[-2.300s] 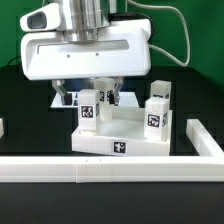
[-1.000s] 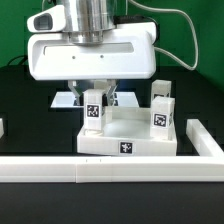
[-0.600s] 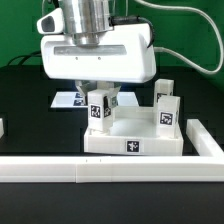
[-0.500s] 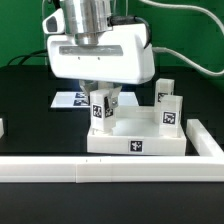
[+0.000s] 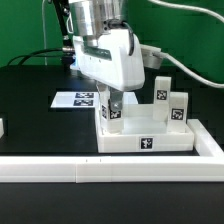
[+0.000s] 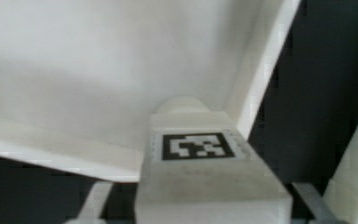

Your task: Assemble square table

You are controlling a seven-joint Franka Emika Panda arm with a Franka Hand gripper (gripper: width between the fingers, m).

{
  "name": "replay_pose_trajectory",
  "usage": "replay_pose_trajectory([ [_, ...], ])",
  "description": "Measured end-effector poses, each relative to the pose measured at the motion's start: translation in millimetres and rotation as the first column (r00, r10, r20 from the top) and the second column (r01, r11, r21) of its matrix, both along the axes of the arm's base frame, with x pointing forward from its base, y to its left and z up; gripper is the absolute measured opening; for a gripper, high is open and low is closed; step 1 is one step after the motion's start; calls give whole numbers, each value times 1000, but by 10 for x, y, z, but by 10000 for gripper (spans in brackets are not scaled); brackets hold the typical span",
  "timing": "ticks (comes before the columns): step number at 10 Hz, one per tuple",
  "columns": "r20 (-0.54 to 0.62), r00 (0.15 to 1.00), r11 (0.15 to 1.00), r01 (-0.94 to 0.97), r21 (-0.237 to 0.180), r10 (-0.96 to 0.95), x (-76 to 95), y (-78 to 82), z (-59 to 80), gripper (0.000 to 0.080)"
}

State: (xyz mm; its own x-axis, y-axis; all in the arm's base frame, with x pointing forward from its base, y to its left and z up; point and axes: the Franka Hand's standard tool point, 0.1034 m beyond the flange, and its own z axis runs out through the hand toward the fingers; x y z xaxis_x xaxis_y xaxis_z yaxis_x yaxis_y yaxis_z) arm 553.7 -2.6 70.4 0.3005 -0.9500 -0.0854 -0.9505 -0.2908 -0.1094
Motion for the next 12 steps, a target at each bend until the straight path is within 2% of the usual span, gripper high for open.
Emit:
replay_pose_trajectory([
  [3, -10, 995, 995, 96, 16, -96, -4, 29, -3, 291],
  [4, -7, 998, 998, 62, 12, -62, -5, 32, -4, 479],
  [5, 0, 999, 999, -38, 6, 38, -5, 58, -2, 479],
  [6, 4, 993, 993, -117, 2, 117, -4, 81, 2, 616],
  [10, 36, 904, 905, -424, -29, 425, -1, 108, 4, 648],
  [12, 40, 827, 828, -558, -54, 560, -2, 124, 4, 649],
])
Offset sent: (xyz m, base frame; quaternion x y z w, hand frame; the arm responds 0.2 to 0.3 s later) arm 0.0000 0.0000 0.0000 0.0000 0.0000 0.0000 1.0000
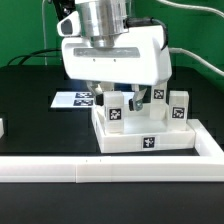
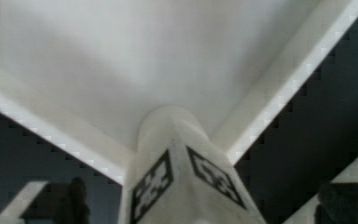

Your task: Assemble square table

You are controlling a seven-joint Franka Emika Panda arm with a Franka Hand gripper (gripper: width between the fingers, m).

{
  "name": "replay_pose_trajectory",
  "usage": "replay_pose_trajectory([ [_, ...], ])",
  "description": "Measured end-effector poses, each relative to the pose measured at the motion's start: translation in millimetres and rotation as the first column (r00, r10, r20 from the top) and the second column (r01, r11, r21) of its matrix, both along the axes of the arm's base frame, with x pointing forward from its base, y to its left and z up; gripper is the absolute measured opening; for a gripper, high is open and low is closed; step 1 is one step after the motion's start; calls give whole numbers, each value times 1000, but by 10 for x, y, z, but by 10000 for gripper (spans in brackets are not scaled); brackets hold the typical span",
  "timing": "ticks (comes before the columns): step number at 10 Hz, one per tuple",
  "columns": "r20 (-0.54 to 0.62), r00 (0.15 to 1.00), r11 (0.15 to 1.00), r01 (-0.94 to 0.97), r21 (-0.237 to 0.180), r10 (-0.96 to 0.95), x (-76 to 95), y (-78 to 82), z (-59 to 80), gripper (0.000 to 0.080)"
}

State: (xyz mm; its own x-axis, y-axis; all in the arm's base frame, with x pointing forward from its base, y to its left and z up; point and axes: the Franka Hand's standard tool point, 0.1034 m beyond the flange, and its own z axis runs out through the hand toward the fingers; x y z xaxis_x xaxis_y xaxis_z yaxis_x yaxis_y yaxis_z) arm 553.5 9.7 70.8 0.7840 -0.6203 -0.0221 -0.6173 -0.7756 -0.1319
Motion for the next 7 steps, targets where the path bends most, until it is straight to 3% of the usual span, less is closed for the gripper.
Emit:
replay_pose_trajectory([
  [2, 22, 964, 963, -262, -59, 264, 5, 42, -4, 649],
  [4, 24, 900, 898, -433, -85, 436, 3, 51, -3, 649],
  [7, 24, 709, 706, -698, -123, 705, 16, -62, 3, 649],
])
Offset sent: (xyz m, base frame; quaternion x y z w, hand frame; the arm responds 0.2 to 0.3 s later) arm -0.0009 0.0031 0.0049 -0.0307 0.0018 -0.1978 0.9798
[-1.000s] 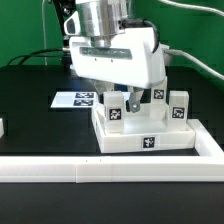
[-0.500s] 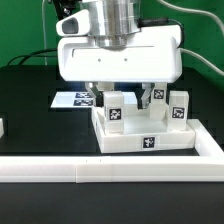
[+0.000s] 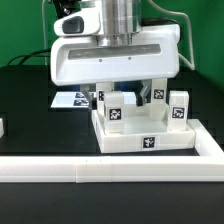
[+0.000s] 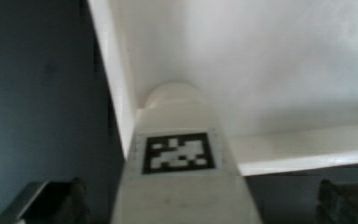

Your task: Assemble square table

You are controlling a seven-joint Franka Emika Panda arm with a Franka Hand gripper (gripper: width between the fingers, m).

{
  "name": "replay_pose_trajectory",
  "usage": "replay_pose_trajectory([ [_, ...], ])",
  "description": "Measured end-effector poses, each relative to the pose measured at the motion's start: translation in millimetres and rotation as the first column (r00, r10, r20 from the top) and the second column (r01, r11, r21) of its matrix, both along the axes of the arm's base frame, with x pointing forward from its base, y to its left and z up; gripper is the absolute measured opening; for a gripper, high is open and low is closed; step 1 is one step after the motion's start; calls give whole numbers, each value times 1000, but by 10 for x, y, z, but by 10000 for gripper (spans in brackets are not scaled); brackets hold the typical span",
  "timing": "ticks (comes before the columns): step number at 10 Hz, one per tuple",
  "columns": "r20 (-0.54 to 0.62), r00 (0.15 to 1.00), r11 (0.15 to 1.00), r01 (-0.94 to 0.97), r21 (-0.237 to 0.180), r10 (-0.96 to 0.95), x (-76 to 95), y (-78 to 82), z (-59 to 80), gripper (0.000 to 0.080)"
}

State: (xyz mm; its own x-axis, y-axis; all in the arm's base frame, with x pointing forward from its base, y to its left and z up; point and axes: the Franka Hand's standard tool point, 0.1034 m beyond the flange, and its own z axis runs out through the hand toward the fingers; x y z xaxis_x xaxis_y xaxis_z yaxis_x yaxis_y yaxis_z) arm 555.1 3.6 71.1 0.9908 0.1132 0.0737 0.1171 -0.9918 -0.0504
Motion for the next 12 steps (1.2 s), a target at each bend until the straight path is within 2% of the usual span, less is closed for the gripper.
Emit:
replay_pose_trajectory([
  [3, 3, 998, 998, -63, -9, 63, -1, -1, -1, 618],
  [4, 3, 998, 998, -63, -9, 63, -1, -1, -1, 442],
  [5, 3, 998, 998, -63, -9, 63, -1, -1, -1, 442],
  [6, 3, 998, 998, -63, -9, 63, -1, -2, -1, 285],
  [9, 2, 1000, 1000, -28, -5, 28, -1, 0, -1, 288],
  [12, 2, 957, 957, 289, 21, -289, -5, 17, -8, 288],
])
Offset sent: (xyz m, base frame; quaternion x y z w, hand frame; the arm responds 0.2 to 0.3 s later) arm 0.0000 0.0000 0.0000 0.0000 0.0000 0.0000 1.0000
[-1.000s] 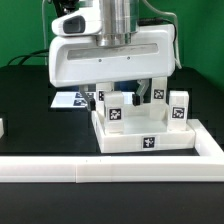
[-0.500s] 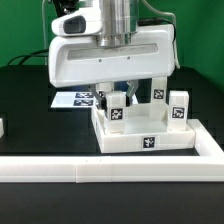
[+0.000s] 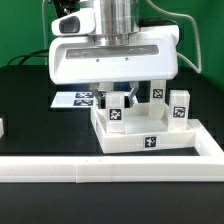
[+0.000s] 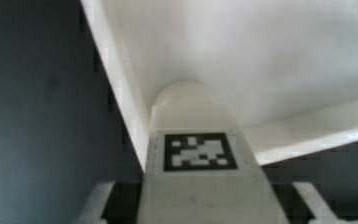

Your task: Assemble square table

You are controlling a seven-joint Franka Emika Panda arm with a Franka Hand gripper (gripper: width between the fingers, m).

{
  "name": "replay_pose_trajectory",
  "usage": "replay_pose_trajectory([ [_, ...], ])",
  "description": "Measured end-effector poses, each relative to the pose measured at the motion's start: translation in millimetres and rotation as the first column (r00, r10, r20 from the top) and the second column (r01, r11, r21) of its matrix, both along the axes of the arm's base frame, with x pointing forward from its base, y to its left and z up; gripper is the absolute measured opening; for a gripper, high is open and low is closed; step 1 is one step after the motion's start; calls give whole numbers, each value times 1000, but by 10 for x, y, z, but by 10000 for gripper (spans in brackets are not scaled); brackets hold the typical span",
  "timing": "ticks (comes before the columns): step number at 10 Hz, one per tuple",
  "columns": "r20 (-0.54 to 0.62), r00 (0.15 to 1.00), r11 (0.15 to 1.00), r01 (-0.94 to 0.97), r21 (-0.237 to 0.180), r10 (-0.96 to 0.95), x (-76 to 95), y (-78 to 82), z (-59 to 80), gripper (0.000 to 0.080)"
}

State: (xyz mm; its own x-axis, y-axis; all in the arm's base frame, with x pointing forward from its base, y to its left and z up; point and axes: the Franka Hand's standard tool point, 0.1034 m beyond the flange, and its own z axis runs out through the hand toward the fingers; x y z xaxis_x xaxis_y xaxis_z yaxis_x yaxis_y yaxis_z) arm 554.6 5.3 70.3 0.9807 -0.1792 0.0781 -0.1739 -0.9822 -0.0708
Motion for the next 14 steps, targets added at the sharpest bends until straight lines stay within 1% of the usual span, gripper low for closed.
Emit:
replay_pose_trajectory([
  [1, -3, 992, 992, 128, 15, -128, -2, -7, -2, 288],
  [2, -10, 970, 969, 243, 34, -243, 0, -16, -1, 288],
  [3, -19, 943, 942, 333, 44, -333, 0, -15, -2, 290],
  [5, -37, 845, 843, 534, 59, -533, 3, -7, -8, 290],
  [6, -46, 771, 768, 637, 69, -635, 4, -3, -11, 290],
  [7, -53, 729, 726, 685, 70, -683, 4, 9, -12, 290],
  [8, -78, 626, 623, 780, 67, -776, 0, 29, -16, 290],
  [9, -89, 581, 577, 814, 69, -809, 7, 25, -16, 290],
  [11, -104, 525, 519, 851, 78, -845, 7, 19, -16, 290],
  [12, -106, 522, 517, 853, 79, -846, 5, 25, -18, 346],
  [13, -103, 572, 567, 820, 77, -814, 0, 26, -20, 481],
  [14, -106, 611, 606, 792, 73, -785, -3, 31, -18, 481],
])
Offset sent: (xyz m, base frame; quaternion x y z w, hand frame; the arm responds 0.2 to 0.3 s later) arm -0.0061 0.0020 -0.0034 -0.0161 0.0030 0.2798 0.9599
